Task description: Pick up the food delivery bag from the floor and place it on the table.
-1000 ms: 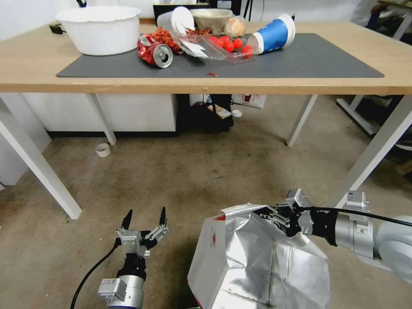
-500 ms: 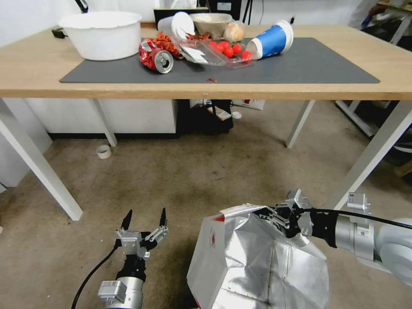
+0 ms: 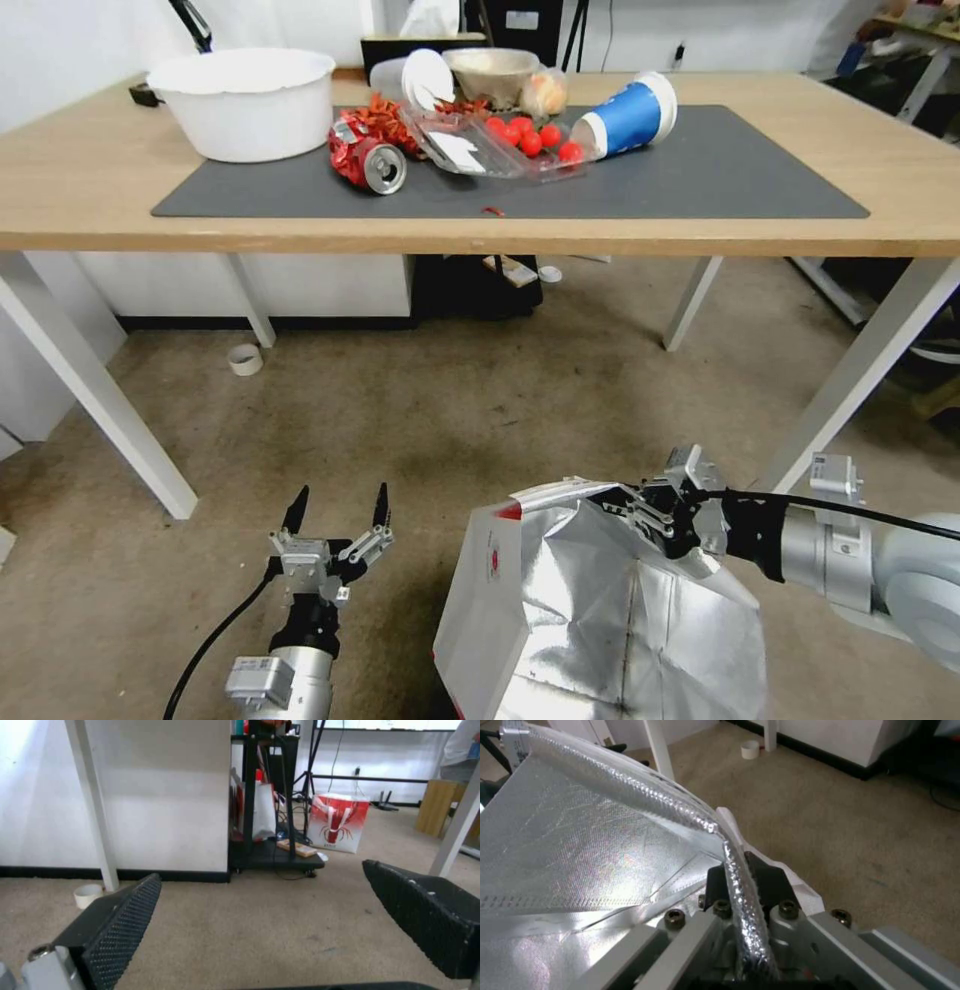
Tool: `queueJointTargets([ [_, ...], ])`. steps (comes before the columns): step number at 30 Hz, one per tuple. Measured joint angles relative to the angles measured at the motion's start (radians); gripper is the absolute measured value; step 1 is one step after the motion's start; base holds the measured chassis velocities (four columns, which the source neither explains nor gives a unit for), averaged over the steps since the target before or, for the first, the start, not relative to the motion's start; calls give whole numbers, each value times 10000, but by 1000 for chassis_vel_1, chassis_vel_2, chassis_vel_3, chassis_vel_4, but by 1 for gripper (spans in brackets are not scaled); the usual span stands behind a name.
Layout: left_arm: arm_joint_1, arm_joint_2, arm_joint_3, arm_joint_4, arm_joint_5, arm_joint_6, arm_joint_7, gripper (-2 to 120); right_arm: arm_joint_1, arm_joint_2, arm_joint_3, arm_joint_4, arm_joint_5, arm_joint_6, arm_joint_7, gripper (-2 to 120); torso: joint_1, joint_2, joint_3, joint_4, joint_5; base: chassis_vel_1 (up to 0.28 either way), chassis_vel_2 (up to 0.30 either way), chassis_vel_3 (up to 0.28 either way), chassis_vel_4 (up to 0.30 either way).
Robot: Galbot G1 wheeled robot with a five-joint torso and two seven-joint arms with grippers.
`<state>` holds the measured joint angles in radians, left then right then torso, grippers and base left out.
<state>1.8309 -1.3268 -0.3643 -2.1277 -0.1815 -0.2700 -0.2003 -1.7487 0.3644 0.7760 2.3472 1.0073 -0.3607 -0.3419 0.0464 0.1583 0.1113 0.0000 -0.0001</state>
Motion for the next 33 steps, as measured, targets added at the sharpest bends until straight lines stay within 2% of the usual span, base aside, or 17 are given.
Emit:
queueJointTargets([
  [20,5,31,-17,-9,29,1,41,100,-108,50,8,1,-169,17,-60,0,192,816,627,0,1,0,0,0,0],
  [25,0,39,-19,-16,28,9,36,100,-107,51,10,1,-170,19,-63,0,222,923,707,0,0,0,0,0,0],
  [33,-16,51,-28,-11,26,19,38,100,-58,12,-69,-21,-177,34,-94,0,328,1329,1009,0,0,0,0,0,0],
])
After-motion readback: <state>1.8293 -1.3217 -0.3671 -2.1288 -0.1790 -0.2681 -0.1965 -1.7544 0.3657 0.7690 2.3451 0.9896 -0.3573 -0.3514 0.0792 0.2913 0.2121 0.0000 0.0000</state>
